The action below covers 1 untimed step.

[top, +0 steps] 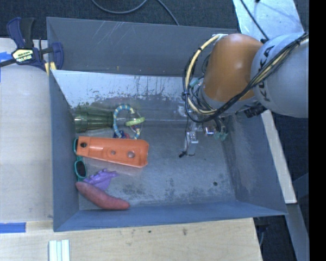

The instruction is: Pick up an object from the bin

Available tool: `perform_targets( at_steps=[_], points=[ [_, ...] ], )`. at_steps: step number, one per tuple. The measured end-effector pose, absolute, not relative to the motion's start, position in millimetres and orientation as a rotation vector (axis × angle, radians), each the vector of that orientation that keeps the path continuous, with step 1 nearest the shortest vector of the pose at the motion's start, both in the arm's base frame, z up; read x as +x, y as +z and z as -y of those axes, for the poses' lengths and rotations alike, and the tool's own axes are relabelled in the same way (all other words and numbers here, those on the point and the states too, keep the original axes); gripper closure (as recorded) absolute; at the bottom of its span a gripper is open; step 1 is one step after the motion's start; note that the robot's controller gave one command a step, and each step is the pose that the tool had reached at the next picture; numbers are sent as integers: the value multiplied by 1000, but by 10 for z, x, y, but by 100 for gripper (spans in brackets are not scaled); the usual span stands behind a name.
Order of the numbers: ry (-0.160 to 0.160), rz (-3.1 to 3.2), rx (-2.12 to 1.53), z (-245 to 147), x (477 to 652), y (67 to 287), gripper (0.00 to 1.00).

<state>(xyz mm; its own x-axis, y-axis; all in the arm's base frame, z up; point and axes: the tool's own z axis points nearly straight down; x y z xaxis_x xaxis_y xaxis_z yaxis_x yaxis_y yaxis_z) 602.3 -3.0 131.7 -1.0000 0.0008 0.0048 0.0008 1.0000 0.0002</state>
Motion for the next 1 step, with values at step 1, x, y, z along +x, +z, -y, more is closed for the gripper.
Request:
perform_targets(
  at_steps=[1],
  points=[
    [0, 3145, -1, 31, 6043, 1368, 0]
  ],
)
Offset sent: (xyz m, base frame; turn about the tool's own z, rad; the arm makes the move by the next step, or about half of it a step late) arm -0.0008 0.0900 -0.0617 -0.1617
